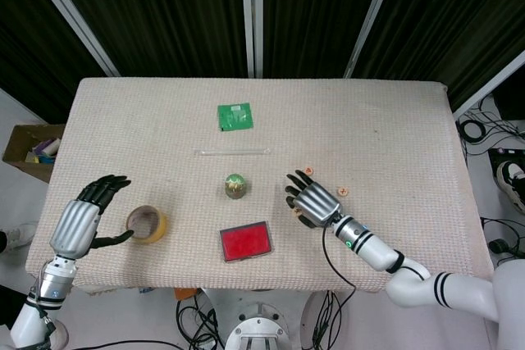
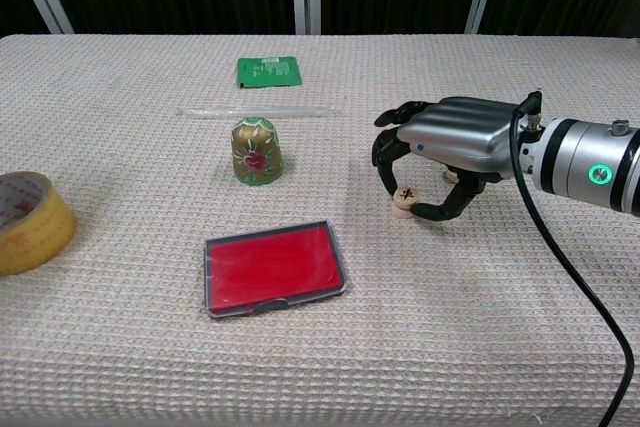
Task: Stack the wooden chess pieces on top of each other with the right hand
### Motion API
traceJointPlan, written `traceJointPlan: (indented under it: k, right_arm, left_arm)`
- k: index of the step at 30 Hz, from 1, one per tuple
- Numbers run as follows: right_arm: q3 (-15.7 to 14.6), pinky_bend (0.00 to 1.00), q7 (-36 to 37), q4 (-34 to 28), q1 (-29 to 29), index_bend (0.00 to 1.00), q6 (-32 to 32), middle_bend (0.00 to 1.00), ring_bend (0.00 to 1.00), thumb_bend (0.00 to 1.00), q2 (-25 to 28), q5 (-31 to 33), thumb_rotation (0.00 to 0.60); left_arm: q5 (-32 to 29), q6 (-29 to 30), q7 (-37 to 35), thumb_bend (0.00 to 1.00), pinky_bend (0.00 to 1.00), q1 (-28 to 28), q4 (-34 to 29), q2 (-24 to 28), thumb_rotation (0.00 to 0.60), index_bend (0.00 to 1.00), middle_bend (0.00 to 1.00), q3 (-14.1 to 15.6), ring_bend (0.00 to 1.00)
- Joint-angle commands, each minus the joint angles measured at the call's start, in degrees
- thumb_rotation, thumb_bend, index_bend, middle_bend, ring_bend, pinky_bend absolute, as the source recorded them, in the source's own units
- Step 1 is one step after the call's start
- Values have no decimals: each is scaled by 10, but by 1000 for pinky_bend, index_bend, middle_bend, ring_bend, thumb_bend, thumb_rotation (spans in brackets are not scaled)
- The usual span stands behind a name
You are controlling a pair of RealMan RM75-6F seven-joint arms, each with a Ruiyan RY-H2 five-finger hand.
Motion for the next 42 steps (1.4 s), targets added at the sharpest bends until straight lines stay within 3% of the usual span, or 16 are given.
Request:
traceJointPlan:
  k: [1, 23, 30, 42]
  right_arm:
    - [-2, 47, 1, 1, 1, 481, 0, 236, 0, 350, -1, 0, 600]
    - [-13, 47, -4, -3, 1, 391, 11, 234, 0, 336, 2, 3, 600]
    - [-4, 48, 13, -23, -36, 360, 67, 231, 0, 257, 49, 23, 600]
    - [2, 48, 15, 46, -27, 390, 26, 233, 0, 219, 15, 66, 600]
  left_arm:
    - [0, 0, 0, 60, 199, 0, 0, 0, 600, 174, 144, 0, 122]
    - [-1, -5, -2, 60, 199, 0, 0, 0, 600, 174, 143, 0, 122]
    - [-3, -1, -5, 60, 199, 3, 2, 3, 600, 174, 143, -1, 123]
    - [0, -5, 3, 59, 199, 0, -6, 3, 600, 174, 143, -1, 122]
